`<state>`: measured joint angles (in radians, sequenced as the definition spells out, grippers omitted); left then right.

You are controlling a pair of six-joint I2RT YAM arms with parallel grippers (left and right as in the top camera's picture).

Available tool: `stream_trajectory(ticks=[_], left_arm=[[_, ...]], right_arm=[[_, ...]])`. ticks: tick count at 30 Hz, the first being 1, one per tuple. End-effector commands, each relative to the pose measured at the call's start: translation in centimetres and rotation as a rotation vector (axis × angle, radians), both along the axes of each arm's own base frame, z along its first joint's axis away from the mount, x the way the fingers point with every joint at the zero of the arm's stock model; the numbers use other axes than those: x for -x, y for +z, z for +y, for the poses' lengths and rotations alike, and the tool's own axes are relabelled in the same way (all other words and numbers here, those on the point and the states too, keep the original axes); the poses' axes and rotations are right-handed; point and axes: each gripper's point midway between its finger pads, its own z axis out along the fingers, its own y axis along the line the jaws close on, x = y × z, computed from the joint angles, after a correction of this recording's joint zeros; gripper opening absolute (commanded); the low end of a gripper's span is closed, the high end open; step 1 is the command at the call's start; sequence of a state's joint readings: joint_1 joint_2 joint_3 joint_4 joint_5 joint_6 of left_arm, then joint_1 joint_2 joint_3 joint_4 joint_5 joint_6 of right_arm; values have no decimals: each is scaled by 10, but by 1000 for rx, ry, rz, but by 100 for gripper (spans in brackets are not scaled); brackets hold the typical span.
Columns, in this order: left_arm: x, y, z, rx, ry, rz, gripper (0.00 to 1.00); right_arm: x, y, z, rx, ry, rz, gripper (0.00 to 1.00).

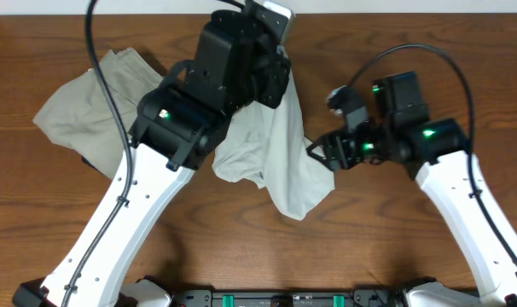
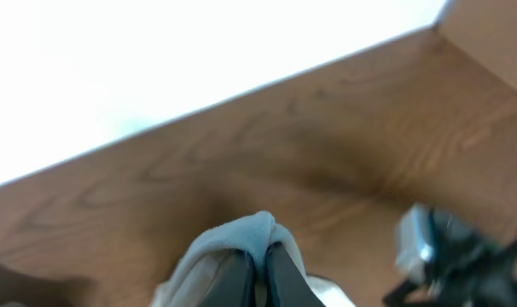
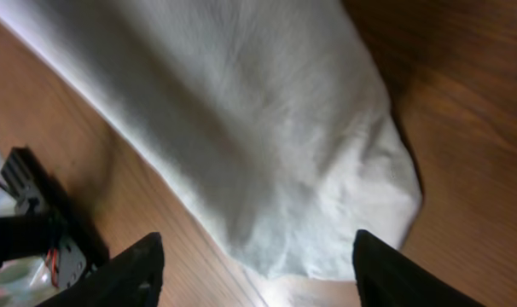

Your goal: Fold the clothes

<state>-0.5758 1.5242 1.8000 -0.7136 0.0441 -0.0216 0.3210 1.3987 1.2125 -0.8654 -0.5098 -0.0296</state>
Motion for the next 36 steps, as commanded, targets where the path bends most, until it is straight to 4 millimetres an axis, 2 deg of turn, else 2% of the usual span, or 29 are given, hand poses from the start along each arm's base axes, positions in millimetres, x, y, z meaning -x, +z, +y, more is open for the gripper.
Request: stream_trajectory(ticks=[1, 4, 7, 12, 16, 18, 24, 28, 33, 34, 36], left_arm=[[-1, 43, 13, 12, 41, -116, 6], [1, 59, 14, 33, 42, -146, 6], [3, 70, 15, 48, 43, -168, 6], [1, 77, 22, 33, 74, -195, 6], [-3, 78, 30, 7, 113, -211, 6], [-3, 78, 30, 5, 114, -212, 6], [0, 89, 30, 21, 112, -233, 6], [7, 107, 27, 49, 99, -268, 6], [15, 125, 29, 49, 146, -315, 6], [17, 127, 30, 47, 158, -323, 6], [20, 132, 31, 45, 177, -338, 6]], right_arm=[[-1, -5, 10, 48, -50, -5, 72], [0, -4, 30, 27, -27, -19, 73], [-5, -15, 39, 50, -85, 7, 72], [-3, -26, 64, 32, -80, 38, 71], [6, -26, 87, 7, -50, 42, 72], [4, -25, 90, 11, -87, 33, 74], [-15, -32, 78, 71, -417, 24, 78], [-17, -30, 94, 30, -428, 5, 80], [-23, -29, 90, 12, -544, 13, 81], [-24, -28, 92, 2, -543, 9, 80], [-26, -25, 94, -13, -543, -2, 69]])
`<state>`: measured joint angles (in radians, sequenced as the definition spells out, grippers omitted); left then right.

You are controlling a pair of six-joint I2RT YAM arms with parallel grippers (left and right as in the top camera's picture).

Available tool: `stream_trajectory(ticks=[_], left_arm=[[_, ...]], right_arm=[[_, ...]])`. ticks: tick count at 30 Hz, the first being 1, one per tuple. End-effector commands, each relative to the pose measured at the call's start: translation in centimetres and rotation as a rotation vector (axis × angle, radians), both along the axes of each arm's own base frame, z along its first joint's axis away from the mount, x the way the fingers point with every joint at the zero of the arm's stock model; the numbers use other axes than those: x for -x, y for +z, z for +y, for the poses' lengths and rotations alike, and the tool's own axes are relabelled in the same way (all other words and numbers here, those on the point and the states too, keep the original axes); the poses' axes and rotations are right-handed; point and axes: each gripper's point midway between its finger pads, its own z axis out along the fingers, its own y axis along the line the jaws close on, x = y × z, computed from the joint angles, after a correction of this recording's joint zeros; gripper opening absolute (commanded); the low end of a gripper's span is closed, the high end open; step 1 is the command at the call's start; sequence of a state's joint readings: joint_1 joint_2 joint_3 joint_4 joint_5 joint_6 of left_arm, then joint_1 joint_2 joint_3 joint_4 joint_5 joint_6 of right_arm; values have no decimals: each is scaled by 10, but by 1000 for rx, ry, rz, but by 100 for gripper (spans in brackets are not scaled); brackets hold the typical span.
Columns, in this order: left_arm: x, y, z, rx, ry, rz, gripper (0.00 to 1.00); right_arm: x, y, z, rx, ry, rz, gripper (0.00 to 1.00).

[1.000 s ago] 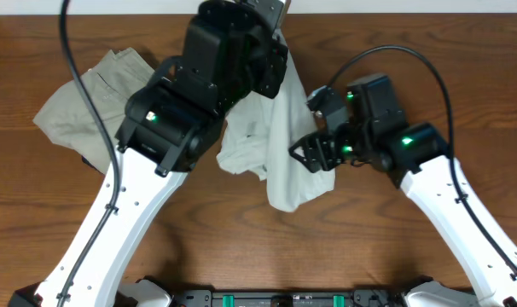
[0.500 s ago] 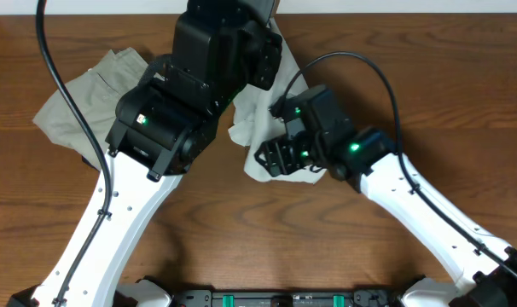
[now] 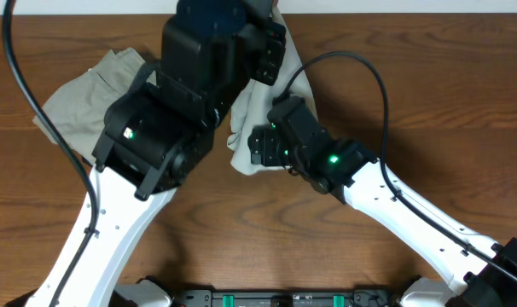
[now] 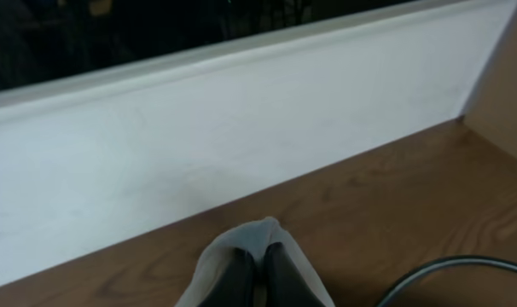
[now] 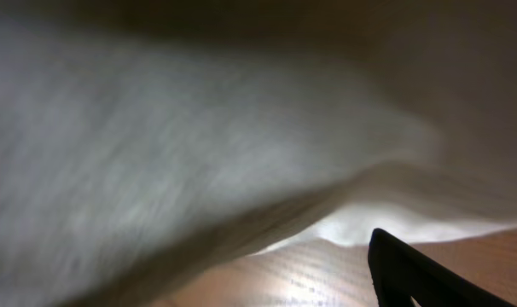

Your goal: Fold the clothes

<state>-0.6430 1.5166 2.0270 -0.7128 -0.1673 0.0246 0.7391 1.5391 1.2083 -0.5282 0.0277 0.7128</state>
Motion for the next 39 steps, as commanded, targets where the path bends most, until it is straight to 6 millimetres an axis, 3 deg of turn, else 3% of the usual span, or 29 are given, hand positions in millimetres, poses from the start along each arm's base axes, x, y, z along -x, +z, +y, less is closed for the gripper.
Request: stream_trajectory(ticks=[1, 2, 4, 5, 9, 11, 13, 15, 18, 22, 26, 29, 34, 39], left_arm=[[12, 32, 16, 19, 78, -85, 6], [13, 34, 18, 17, 94, -92, 6], [14, 37, 23, 12, 126, -101, 6], [15, 38, 26, 11, 142, -107, 6], [18, 46, 45, -1, 219, -135, 6], [21, 52, 55, -22, 254, -157, 6], [25, 58, 65, -38, 284, -176, 6], [28, 62, 73, -46, 309, -189, 6], [33, 66, 79, -54, 323, -201, 7], [38, 71, 84, -43, 324, -210, 7], [46, 77, 86, -27, 316, -223, 7], [63, 87, 81, 3, 272, -244, 6], [99, 103, 74, 60, 174, -275, 6], [125, 110, 84, 104, 125, -280, 7]], right_arm=[[-5, 0, -2, -8, -75, -10, 56], [-7, 0, -3, -3, -82, -15, 48], [-9, 0, -8, 15, -101, -27, 13], [-10, -1, -10, 21, -108, -28, 1], [-14, 1, -31, 76, -110, -34, 1], [-17, 11, -59, 129, -157, -57, 1], [-22, 32, -100, 188, -252, -107, 1], [-26, 61, -139, 220, -341, -176, 1], [-25, 120, -191, 202, -429, -322, 1], [-3, 190, -243, 160, -498, -521, 1], [21, 227, -270, 166, -548, -637, 1], [38, 251, -282, 159, -580, -702, 1], [59, 279, -288, 148, -591, -758, 1], [75, 299, -291, 142, -594, -772, 1]])
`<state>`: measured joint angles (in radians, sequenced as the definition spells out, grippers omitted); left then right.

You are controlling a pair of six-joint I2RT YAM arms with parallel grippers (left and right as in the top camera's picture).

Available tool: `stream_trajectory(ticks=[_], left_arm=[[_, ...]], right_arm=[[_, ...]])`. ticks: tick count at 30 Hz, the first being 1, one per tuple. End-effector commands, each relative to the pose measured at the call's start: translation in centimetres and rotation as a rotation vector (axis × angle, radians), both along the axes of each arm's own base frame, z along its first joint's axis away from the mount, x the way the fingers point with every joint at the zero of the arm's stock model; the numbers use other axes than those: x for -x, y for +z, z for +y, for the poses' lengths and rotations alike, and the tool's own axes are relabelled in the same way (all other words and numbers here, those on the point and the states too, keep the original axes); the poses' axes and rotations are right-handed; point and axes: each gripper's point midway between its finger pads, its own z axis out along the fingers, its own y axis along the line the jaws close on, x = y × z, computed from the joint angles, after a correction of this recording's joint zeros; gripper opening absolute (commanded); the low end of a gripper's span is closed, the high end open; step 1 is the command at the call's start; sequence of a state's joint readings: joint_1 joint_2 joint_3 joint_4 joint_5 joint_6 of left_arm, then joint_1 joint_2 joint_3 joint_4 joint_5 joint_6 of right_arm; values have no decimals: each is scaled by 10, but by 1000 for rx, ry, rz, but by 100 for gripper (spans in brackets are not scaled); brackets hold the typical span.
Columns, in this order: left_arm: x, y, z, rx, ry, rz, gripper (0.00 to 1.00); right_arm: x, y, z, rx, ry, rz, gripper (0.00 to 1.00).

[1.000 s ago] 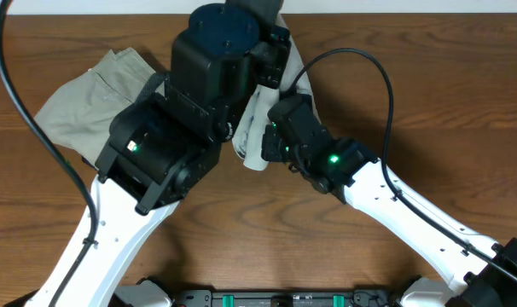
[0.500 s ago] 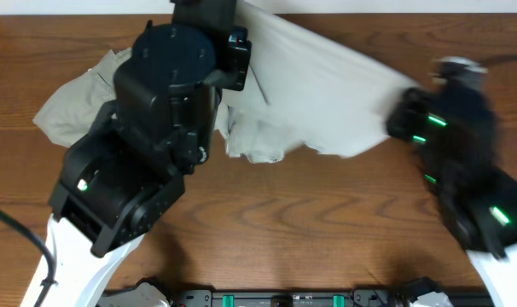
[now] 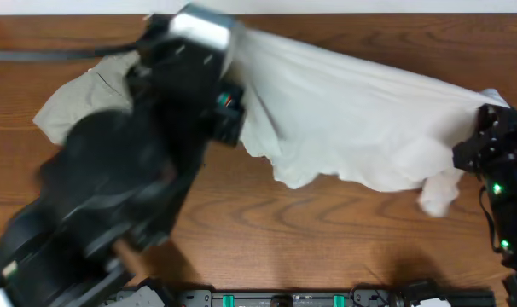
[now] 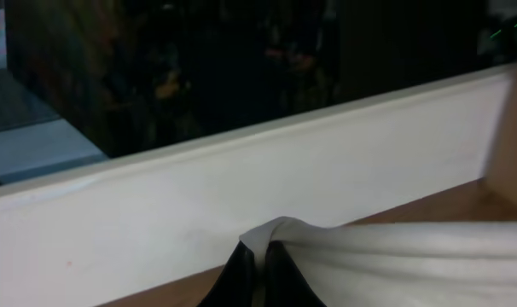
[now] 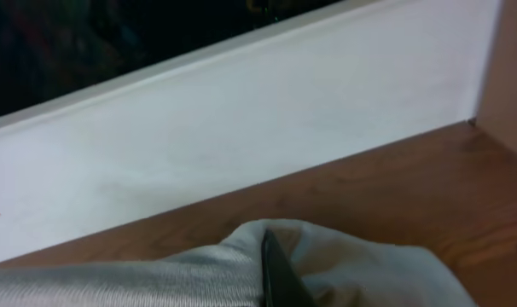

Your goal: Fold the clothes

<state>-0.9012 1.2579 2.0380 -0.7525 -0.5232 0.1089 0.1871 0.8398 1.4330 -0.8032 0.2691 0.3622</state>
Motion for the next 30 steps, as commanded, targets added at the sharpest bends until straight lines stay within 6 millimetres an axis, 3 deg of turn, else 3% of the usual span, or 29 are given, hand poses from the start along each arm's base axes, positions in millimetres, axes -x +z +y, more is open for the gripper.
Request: stream_trajectory(ticks=[1, 8, 12, 15, 19, 22, 25, 28, 30], left_arm=[[21, 24, 33, 80, 38, -45, 6], [21, 9, 49, 62, 110, 4, 7], [16, -5, 46, 14, 126, 43, 7], [-1, -15, 47, -28, 205, 68, 7], [-39, -37, 44, -88, 303, 120, 7], [-84, -61, 41, -113, 341, 177, 7], [-138, -107, 24, -125, 257, 301, 7], [-166, -149, 9, -141, 165, 415, 7], [-172, -176, -7, -155, 91, 493, 7]], right_arm=[[14, 24, -11, 17, -42, -47, 1], [28, 27, -13, 21, -39, -18, 1], [28, 14, -7, -5, -8, 36, 1], [18, -4, -3, -17, -2, 111, 1], [-17, -29, 3, 3, -4, 218, 2], [-55, -48, 10, 15, -7, 281, 2], [-106, -76, 17, 29, -16, 343, 1], [-141, -104, 17, 34, -30, 395, 1], [-160, -128, 22, 31, -14, 447, 1]])
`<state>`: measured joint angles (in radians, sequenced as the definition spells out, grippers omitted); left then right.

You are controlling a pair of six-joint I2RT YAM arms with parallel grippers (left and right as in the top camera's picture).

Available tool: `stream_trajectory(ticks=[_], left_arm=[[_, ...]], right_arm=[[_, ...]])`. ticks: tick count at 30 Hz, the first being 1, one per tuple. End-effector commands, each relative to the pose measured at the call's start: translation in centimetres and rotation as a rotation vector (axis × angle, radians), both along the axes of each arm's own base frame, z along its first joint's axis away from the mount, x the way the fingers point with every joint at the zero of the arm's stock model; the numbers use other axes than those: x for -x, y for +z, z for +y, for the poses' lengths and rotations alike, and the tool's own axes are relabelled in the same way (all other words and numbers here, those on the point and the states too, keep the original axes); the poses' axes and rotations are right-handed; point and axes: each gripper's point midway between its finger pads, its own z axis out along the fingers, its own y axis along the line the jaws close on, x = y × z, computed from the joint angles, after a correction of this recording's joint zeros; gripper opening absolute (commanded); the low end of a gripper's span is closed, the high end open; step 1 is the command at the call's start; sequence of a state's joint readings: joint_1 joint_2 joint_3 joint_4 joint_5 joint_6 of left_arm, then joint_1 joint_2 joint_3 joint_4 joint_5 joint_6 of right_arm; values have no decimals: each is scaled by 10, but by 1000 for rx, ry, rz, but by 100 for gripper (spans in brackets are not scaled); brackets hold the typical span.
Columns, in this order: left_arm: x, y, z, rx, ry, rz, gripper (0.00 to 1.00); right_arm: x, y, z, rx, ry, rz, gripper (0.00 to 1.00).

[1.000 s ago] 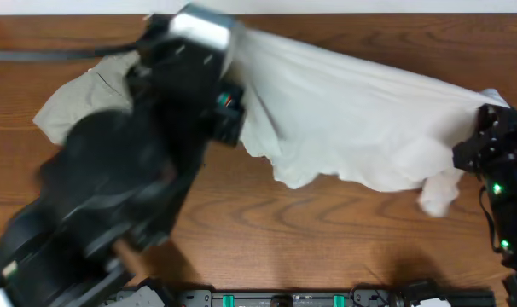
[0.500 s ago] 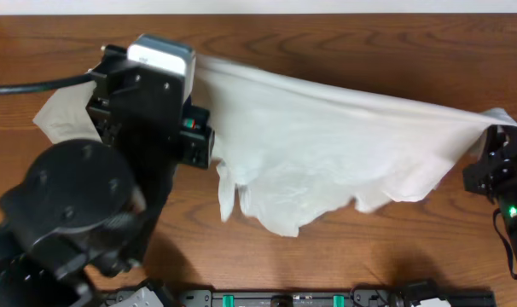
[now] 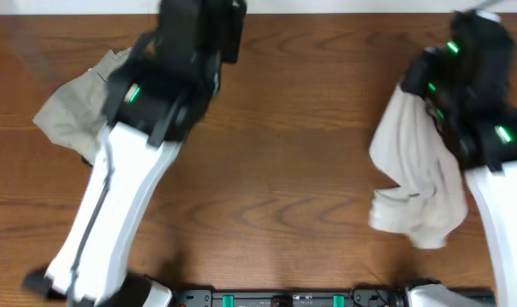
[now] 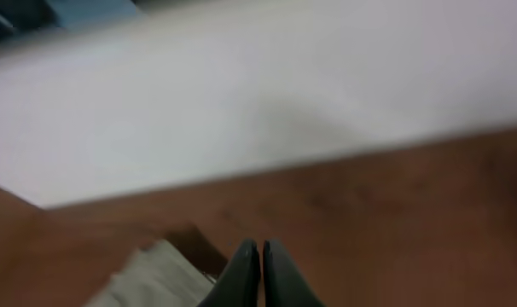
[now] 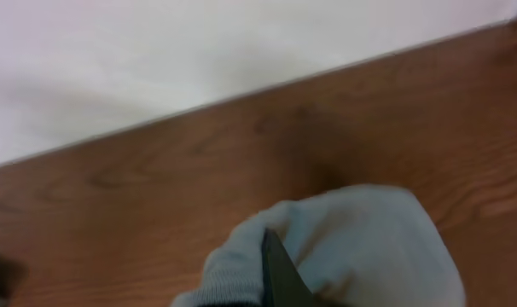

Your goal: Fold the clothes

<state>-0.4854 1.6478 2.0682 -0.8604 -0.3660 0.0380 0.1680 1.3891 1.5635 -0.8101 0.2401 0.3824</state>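
A pale white garment hangs bunched at the right side of the table, with my right gripper shut on its upper fold. A tan garment lies crumpled at the back left. My left gripper is shut with nothing between its fingers, just right of the tan garment's edge. In the overhead view the left arm reaches to the table's back edge and covers part of the tan garment.
The wooden table lies bare between the two arms. A white wall runs along its back edge. Black fixtures sit at the front edge.
The white garment was stretched wide between both grippers. My left gripper has let go and now sits shut and empty by the tan garment. The white garment hangs bunched from the right gripper alone.
First my left gripper held the white garment at the back centre, with the right gripper open beside its lower end. Then the right arm was under the hanging cloth. Then both held it spread across the table. Now only the right holds it, at the right side.
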Motion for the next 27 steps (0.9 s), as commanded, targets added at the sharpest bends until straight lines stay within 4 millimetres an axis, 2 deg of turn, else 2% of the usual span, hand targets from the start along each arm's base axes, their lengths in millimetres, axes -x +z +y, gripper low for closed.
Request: stream_trajectory(ticks=[1, 4, 7, 9, 11, 13, 16, 20, 24, 27], left_arm=[[-3, -37, -41, 91, -191, 142, 8], [0, -53, -52, 81, -225, 200, 9], [7, -51, -60, 75, -249, 196, 13], [15, -44, -64, 84, -270, 186, 23], [27, -39, -74, 108, -325, 196, 28], [35, -40, -79, 119, -358, 214, 29], [50, -51, -88, 134, -406, 287, 30], [65, -57, -101, 158, -475, 340, 30], [81, -57, -117, 177, -549, 368, 31], [92, -59, -129, 173, -586, 385, 31]], right_arm=[[-20, -23, 2, -17, 4, 52, 1], [-27, -38, 13, -21, 70, 92, 1], [-24, -31, 14, -26, 73, 75, 1], [-16, -14, 13, -34, 78, 38, 1], [-7, 7, 15, -49, 92, -9, 1], [3, 27, 14, -57, 96, -62, 1], [23, 66, 11, -79, 92, -165, 1], [41, 104, 8, -113, 82, -272, 1], [47, 130, -3, -116, 22, -353, 1], [49, 149, -3, -168, 10, -407, 1]])
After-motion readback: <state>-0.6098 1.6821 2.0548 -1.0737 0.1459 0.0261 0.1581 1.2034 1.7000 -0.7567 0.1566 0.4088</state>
